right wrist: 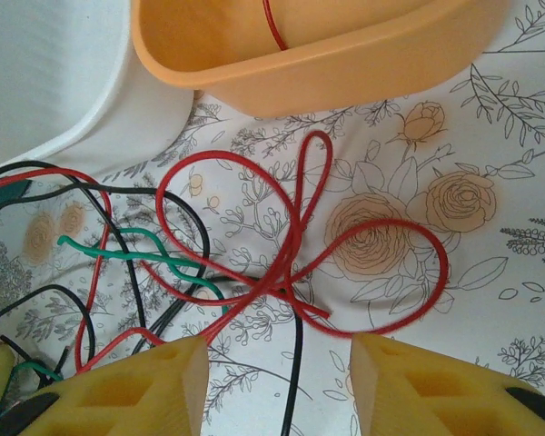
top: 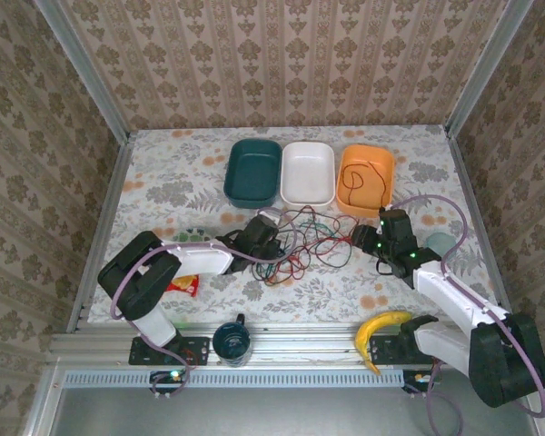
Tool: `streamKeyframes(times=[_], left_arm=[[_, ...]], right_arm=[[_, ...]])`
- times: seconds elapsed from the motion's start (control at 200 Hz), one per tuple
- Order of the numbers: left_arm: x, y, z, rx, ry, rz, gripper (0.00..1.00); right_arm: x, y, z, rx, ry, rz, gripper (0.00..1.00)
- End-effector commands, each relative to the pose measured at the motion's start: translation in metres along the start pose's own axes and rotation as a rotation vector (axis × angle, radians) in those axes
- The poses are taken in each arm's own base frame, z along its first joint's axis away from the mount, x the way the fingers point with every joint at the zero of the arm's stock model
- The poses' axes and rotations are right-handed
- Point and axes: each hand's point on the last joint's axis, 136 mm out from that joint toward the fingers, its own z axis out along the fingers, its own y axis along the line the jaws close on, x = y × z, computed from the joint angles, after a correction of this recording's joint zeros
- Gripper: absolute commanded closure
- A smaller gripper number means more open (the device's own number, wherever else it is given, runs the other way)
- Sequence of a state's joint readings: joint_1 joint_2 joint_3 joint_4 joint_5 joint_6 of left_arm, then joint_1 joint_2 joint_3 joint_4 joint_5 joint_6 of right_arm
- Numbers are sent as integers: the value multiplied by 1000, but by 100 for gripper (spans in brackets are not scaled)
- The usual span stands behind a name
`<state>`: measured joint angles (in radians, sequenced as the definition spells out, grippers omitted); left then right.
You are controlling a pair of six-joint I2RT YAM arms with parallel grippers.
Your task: Untangle the cables
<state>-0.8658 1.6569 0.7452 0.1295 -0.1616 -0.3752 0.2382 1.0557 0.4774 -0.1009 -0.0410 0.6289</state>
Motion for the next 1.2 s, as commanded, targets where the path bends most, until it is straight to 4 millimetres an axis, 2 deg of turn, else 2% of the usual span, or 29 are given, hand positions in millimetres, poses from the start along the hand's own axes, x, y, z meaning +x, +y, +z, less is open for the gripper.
streamKeyframes(times=[0.0,0.16,0.325,0.48,0.64,0.92,1.075,1.195], left_arm=[[2,-6,2,12,5,35,100],[4,-10,2,25,1,44,100],[5,-11,3,23,6,53,100],[7,-12,4,20,16,62,100],[7,-12,3,16,15,66,100],[7,-12,3,18,15,66,100],[8,-12,3,16,20,67,100],[9,-12,3,17,23,69,100]], right_arm=[[-18,7,-4,-9,-54,-15,53],[-30,12,-2,8,-60,-72,52],[-32,22,14,-7,6,-85,53],[-28,11,34,79,93,-71,55],[-24,15,52,67,153,-99,57],[-30,17,65,90,183,-160,58],[-37,11,68,134,173,-190,57],[-34,3,73,159,191,-194,57]])
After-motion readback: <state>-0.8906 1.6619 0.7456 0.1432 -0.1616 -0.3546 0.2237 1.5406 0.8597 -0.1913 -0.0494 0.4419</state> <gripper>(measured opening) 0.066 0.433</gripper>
